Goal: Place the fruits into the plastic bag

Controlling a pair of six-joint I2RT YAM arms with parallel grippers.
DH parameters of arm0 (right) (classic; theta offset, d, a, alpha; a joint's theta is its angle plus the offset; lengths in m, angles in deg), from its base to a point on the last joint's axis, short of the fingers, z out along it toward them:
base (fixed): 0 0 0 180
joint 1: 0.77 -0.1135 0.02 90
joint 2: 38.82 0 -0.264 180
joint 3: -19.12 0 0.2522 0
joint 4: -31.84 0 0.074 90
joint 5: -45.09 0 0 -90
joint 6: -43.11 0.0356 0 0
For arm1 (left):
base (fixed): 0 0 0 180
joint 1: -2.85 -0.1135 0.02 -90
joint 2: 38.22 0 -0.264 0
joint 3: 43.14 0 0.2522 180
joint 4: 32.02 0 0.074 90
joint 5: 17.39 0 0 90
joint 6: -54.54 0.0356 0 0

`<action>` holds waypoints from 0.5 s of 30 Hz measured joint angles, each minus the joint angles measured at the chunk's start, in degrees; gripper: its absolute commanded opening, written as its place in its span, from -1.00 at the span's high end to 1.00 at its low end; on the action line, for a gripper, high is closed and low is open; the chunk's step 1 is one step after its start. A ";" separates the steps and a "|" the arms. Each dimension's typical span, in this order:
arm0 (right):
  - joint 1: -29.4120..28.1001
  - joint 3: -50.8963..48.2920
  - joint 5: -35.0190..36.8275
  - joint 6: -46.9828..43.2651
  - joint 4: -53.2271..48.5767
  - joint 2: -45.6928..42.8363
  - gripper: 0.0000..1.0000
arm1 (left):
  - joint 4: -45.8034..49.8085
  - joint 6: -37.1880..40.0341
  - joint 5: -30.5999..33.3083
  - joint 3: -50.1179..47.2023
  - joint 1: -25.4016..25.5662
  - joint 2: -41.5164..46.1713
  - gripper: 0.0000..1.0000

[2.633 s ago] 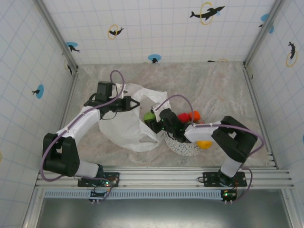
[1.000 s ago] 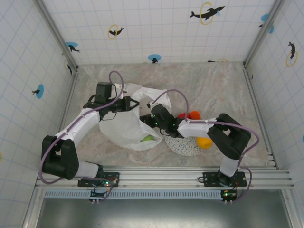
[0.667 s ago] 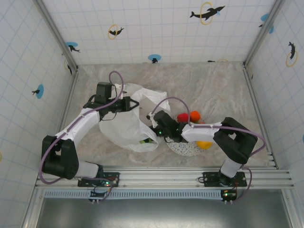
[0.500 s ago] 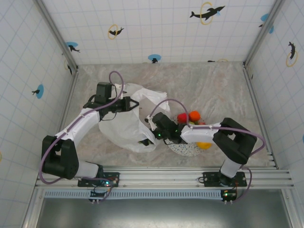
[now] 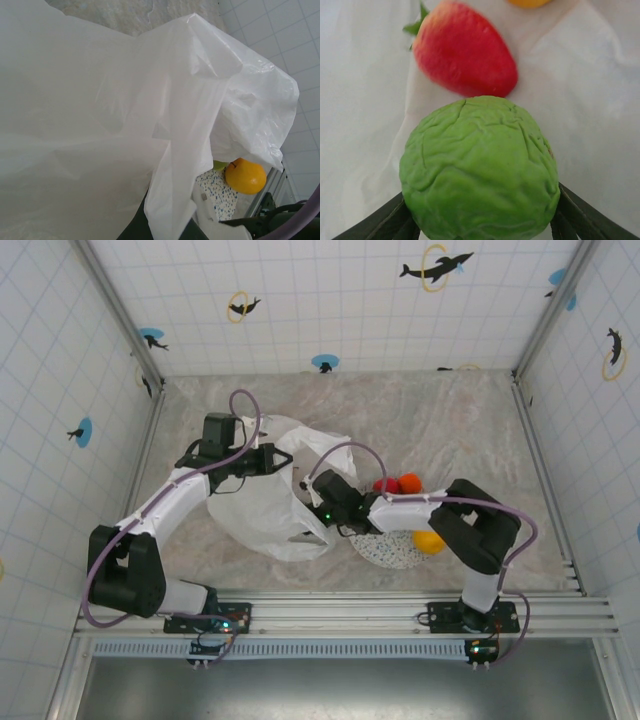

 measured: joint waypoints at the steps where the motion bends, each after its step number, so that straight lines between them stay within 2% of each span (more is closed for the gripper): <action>1: 0.39 0.59 0.63 0.52 0.59 0.61 -0.25 | 0.00 -0.02 0.00 0.00 0.00 0.00 1.00; 6: 2.73 6.86 4.04 3.63 4.76 7.04 -0.26 | -0.02 0.00 0.00 0.00 0.00 0.00 1.00; 10: 3.43 12.13 7.17 5.68 7.37 11.76 -0.36 | -0.02 -0.02 -0.02 0.00 0.00 0.00 1.00; 15: 3.43 13.86 10.69 8.09 11.54 14.80 -0.42 | -0.07 -0.24 -0.04 0.00 0.00 0.00 1.00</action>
